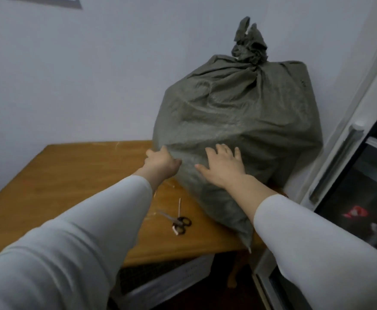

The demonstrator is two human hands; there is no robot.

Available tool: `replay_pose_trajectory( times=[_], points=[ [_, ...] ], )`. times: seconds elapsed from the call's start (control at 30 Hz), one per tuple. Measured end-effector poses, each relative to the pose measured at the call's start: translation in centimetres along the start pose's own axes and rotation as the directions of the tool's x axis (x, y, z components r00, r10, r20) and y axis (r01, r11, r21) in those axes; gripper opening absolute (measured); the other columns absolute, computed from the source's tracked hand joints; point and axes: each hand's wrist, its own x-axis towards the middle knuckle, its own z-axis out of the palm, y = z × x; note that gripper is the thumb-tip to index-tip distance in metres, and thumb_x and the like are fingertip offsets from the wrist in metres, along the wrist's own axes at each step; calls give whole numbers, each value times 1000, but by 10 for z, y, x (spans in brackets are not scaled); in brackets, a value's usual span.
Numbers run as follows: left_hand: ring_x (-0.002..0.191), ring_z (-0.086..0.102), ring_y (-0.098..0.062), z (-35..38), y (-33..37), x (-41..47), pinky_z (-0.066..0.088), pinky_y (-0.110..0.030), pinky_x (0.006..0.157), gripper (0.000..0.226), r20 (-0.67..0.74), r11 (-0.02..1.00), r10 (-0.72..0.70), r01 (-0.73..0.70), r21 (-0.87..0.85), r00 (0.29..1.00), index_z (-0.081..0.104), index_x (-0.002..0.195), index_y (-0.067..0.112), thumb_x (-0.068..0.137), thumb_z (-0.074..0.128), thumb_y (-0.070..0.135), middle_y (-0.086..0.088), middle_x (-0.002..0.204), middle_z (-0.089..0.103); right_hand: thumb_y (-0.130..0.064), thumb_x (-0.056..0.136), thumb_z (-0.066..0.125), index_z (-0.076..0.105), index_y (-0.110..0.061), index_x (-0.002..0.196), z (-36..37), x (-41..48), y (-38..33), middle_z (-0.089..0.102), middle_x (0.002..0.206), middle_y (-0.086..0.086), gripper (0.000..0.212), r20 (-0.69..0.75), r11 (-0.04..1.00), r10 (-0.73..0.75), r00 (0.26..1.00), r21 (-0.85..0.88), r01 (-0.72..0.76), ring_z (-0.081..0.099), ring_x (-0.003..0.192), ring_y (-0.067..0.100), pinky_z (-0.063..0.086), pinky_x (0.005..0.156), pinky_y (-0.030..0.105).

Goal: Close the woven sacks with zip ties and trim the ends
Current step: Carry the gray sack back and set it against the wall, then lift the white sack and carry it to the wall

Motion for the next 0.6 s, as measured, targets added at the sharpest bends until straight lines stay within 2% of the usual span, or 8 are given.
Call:
replay_pose_trajectory(
  times=[0.1, 0.2, 0.27, 0.43, 0.47, 0.53, 0.6],
  points=[
    [136, 24, -37, 5, -32, -44, 32, -47, 105, 61, -5, 998, -42, 42, 55, 999, 28, 143, 9, 95, 39, 46, -20, 144, 33, -55, 91, 38, 32, -17, 140, 20, -35, -28, 29, 150, 13, 62, 53, 996, -87, 995, 9, 87, 21, 141, 28, 6, 117, 53],
    [126, 39, -35, 20, -72, -86, 42, -45, 100, 66, 24, 979, -187, 184, 82, 982, 33, 140, 6, 92, 45, 49, -21, 140, 39, -54, 91, 40, 40, -16, 134, 48, -76, -53, 39, 142, 12, 58, 158, 990, -138, 978, 59, 131, 31, 136, 28, 8, 116, 53],
    [121, 45, -34, 32, -99, -115, 46, -42, 96, 63, 74, 965, -241, 231, 125, 968, 38, 137, 4, 92, 46, 48, -20, 136, 44, -55, 90, 41, 41, -16, 133, 68, -103, -68, 40, 141, 13, 58, 255, 985, -165, 953, 95, 145, 33, 134, 29, 9, 115, 54],
    [108, 52, -33, 53, -162, -166, 44, -34, 80, 41, 106, 938, -313, 290, 189, 944, 52, 118, 1, 93, 49, 33, -18, 120, 55, -53, 91, 42, 41, -15, 132, 106, -151, -103, 40, 141, 13, 57, 404, 961, -268, 875, 174, 214, 34, 132, 32, 11, 115, 54],
    [104, 54, -32, 56, -172, -174, 43, -33, 77, 34, 111, 931, -331, 306, 198, 937, 54, 112, 2, 93, 50, 30, -17, 113, 56, -53, 91, 43, 42, -15, 131, 113, -159, -110, 41, 139, 13, 56, 423, 957, -282, 861, 188, 222, 35, 131, 32, 11, 115, 54],
    [89, 53, -28, 63, -193, -186, 42, -30, 71, 21, 109, 919, -361, 333, 212, 926, 54, 85, 6, 92, 50, 26, -11, 90, 57, -52, 91, 43, 41, -15, 132, 128, -173, -123, 42, 138, 13, 56, 453, 951, -302, 839, 204, 233, 36, 130, 32, 12, 115, 54],
    [84, 54, -27, 70, -216, -193, 41, -30, 68, 24, 100, 908, -396, 373, 191, 913, 50, 72, 7, 90, 51, 22, -9, 80, 56, -50, 92, 44, 40, -14, 135, 142, -182, -134, 42, 139, 13, 56, 477, 948, -312, 822, 215, 235, 36, 131, 33, 12, 116, 53]
  ],
)
